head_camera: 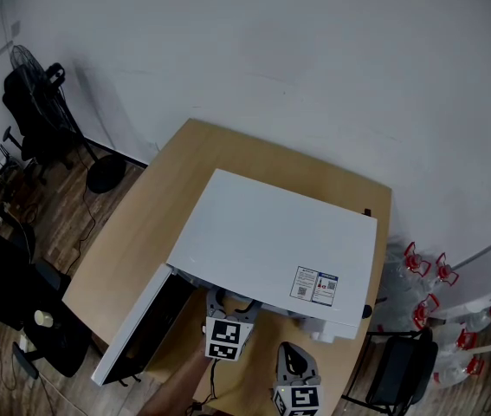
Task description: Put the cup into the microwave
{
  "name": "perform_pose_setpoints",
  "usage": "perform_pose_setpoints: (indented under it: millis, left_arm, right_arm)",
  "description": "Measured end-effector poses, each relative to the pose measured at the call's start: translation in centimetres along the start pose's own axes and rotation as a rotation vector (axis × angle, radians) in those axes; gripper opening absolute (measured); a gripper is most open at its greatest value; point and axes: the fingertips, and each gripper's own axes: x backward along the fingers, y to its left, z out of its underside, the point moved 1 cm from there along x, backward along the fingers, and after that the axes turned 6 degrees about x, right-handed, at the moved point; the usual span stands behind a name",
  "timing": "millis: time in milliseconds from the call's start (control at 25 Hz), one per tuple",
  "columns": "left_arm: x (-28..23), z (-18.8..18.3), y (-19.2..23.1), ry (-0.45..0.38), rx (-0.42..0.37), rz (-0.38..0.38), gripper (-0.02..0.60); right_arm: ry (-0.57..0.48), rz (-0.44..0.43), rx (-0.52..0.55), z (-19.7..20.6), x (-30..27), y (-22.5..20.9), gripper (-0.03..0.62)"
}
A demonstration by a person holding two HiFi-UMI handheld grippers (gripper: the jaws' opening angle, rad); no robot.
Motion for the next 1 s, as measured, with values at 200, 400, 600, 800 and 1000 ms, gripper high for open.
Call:
perform_pose_setpoints:
  millis: [200,400,600,800,1000]
  left_arm:
    - [0.4,-0.3,-0.2,-0.007,-0.011,-0.005,0.359]
    - [1.2,-0.9,-0.4,-0.021,-0.026,-0.010,0.359]
    - [2.0,-1.2,-0.6,-0.026,-0.026,-0.009,0.359]
    - [3.2,-1.1,-1.0,-0.026,-0.039,-0.005,0.359]
    - [5.2,-1.1,-1.6,-0.030,-0.041,0.000,0.357]
  right_arm:
    - [-0.002,0.002,-0.002,-0.1,0.3,0.2,0.017]
    - [-0.017,0.005,0.007,-0.5,0.9,0.5,0.017]
    - [-0.023,0.008,0.006,-0.6,1.7,1.0,0.017]
    - [-0.037,0.015,0.017,-0.9,2.6,1.4,0.017]
    - [-0.051,0.021,0.022,-1.3,3.9,2.2,0.017]
